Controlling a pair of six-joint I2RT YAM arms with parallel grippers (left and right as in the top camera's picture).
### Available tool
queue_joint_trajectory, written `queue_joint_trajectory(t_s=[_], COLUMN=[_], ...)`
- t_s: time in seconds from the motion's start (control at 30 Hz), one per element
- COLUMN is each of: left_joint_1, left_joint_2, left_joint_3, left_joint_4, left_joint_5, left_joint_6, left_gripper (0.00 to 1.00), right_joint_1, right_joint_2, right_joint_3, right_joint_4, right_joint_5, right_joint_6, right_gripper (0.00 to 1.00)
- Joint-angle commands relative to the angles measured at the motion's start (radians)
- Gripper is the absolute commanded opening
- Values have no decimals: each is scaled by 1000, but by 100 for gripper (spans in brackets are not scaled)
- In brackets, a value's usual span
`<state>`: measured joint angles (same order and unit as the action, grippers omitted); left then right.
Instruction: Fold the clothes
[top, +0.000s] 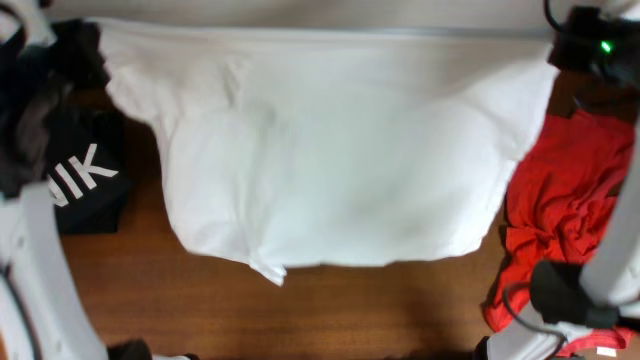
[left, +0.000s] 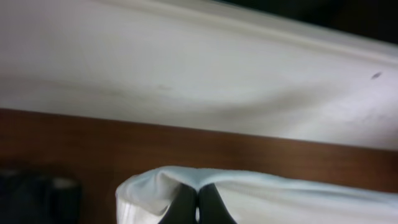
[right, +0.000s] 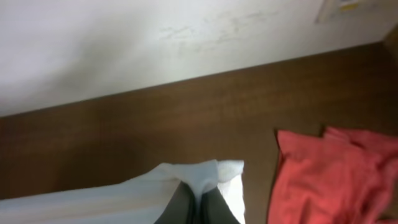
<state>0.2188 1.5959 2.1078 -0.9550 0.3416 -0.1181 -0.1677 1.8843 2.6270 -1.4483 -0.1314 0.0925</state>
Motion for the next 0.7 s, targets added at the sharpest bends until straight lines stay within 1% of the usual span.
queue_joint_trajectory(t_s=[0.0, 0.1, 0.17, 0.23, 0.33, 0.37, 0.43, 0.5, 0.57, 0.63, 0.67], left_joint_1=[-10, -16, -15, -15, -14, -13, -13, -13, -13, -13, -13], left_joint_2=[111, 180, 201, 208, 205, 205, 205, 204, 204, 204, 205], left_joint_3=[9, 9, 9, 9, 27, 46, 95, 136, 178, 182, 182], left_joint_4=[120, 265, 344, 441, 541, 547, 531, 473, 311, 163, 41], left_joint_5=[-67, -134, -134, -134, -139, -151, -177, -173, -163, -163, -162], left_joint_6=[56, 56, 56, 55, 51, 51, 53, 56, 56, 56, 56], left_gripper=[0, 0, 0, 0, 0, 0, 0, 0, 0, 0, 0], right_joint_1=[-8, -8, -8, -8, -11, -11, -11, -11, -11, -10, -10], right_joint_2=[83, 119, 122, 115, 93, 86, 79, 79, 87, 97, 103], right_joint_3=[0, 0, 0, 2, 4, 4, 4, 3, -1, -17, -27], right_joint_4=[106, 245, 327, 414, 471, 470, 443, 372, 281, 200, 161], right_joint_5=[14, -34, -38, -38, -36, -26, 30, 103, 136, 147, 146], right_joint_6=[-10, -6, -2, 32, 67, 66, 66, 61, 17, -19, -25], right_gripper=[4, 4, 4, 4, 4, 4, 4, 4, 4, 4, 4])
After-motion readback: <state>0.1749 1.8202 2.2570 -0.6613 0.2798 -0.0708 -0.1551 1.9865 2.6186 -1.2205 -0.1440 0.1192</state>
